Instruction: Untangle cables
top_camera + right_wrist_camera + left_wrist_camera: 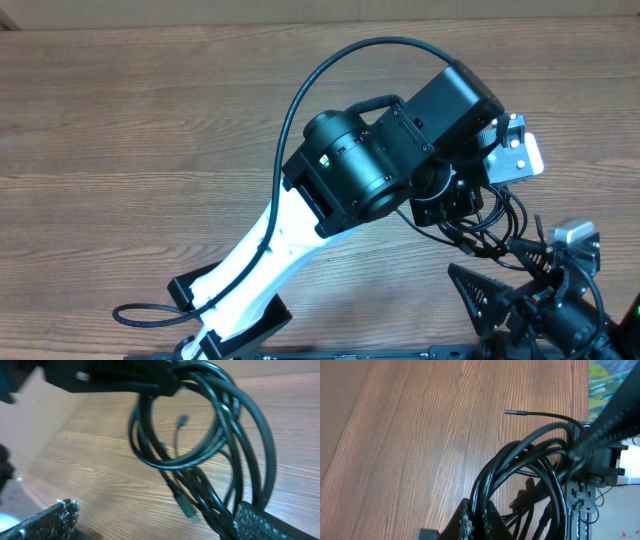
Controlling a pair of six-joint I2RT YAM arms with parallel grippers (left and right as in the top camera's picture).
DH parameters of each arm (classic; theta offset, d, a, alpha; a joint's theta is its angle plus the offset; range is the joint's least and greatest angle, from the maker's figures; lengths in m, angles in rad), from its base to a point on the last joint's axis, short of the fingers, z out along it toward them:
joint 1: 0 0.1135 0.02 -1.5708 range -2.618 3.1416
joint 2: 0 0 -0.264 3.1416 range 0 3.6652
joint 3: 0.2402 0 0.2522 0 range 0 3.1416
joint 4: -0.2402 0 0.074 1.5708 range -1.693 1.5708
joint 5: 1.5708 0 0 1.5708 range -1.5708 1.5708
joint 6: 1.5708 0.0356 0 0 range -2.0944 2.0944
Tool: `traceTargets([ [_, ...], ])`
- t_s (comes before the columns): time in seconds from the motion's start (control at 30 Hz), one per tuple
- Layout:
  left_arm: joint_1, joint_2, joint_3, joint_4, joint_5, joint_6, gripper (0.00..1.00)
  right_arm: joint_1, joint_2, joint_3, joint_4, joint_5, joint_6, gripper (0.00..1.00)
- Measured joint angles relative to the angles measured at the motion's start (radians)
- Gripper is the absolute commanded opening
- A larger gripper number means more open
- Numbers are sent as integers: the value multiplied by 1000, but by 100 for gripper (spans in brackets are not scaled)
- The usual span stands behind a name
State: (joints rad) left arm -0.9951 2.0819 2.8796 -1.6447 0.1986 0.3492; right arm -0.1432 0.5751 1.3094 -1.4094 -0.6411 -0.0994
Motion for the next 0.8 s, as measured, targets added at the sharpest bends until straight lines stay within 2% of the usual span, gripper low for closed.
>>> traceTargets([
  [0.3, 29, 0, 0, -1, 8, 2, 4, 0, 0, 0, -24, 198, -3, 100],
  [0.47, 44, 0, 0, -9, 33, 2, 4, 0, 0, 0, -20, 328, 76, 100],
  [0.8, 46, 0, 0, -19, 285, 3, 4, 0, 0, 0, -21, 396, 126, 100],
])
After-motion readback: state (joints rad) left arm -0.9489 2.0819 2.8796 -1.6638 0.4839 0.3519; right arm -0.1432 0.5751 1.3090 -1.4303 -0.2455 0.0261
